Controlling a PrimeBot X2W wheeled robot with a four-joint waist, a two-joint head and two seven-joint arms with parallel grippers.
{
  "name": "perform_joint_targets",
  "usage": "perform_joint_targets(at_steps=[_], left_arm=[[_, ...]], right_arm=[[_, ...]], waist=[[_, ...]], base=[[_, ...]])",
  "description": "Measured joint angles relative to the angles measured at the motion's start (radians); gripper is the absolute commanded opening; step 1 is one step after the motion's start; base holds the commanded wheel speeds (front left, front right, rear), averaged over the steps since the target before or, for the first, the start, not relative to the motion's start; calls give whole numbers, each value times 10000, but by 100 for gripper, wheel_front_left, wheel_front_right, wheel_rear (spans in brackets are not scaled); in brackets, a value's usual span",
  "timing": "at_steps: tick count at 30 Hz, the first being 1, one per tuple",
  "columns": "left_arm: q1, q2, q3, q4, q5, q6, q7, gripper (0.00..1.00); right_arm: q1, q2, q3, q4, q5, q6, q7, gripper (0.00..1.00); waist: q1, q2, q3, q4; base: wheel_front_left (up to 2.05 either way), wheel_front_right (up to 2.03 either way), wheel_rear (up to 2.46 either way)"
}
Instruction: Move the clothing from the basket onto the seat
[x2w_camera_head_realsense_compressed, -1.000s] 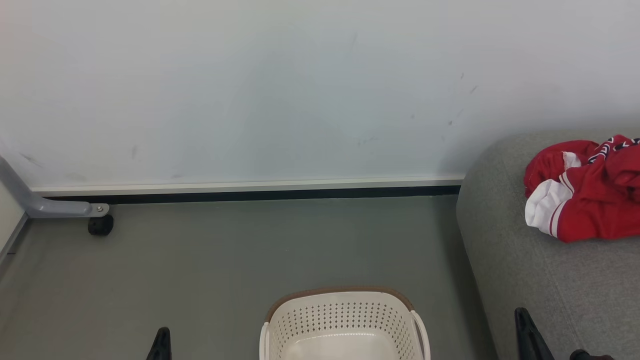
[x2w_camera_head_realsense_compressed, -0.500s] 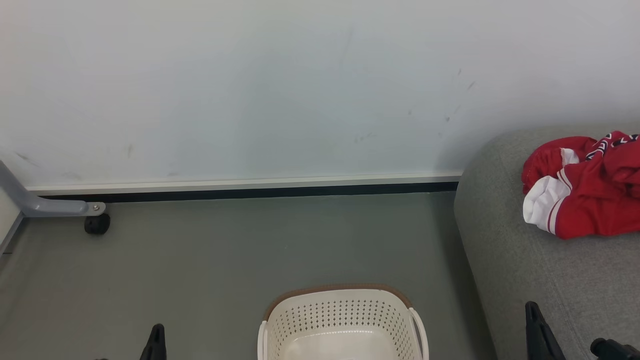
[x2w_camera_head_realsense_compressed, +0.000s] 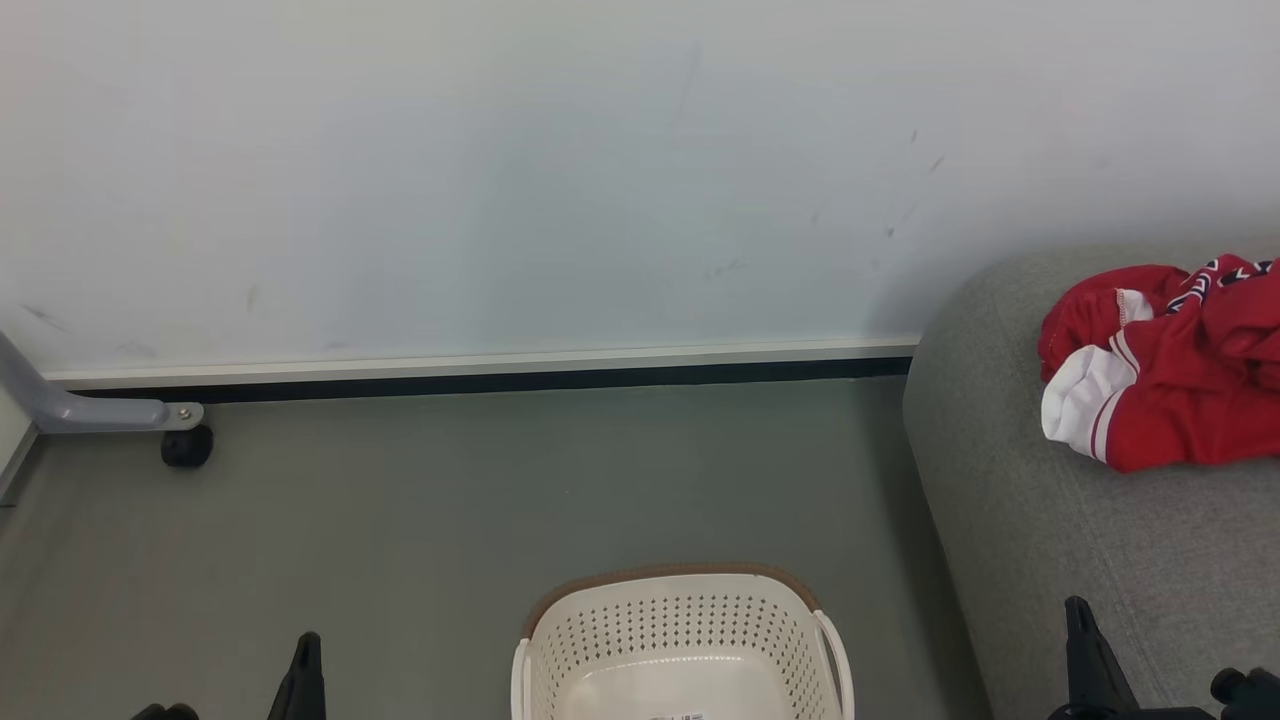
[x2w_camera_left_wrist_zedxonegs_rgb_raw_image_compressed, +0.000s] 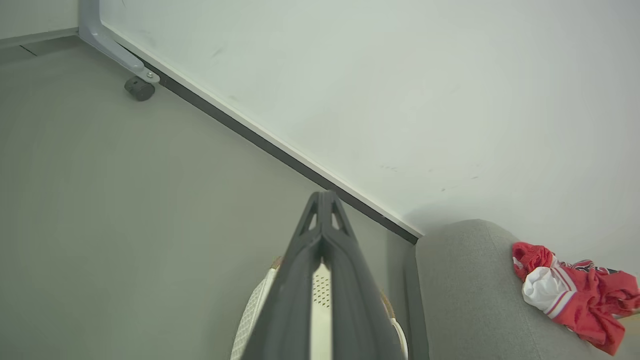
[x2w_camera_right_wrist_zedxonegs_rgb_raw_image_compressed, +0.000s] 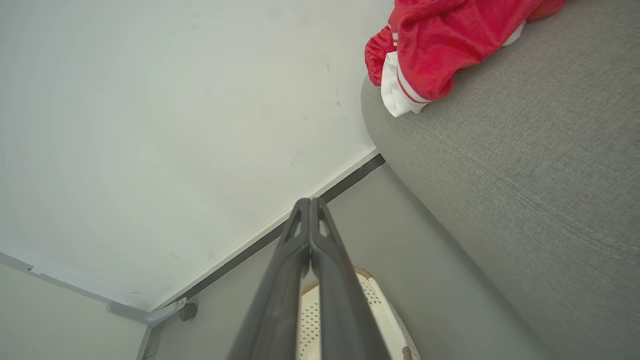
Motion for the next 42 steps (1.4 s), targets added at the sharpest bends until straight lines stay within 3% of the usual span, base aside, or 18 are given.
perform_joint_targets(at_steps=[42], left_arm=[[-1031,-579,1195,644,-5271,-1022,1490,0]], right_arm=[[-1208,378,-1427,1210,5877,1074,1446,0]], waist=[[-2,-1,232,-228]], base=[[0,0,0]])
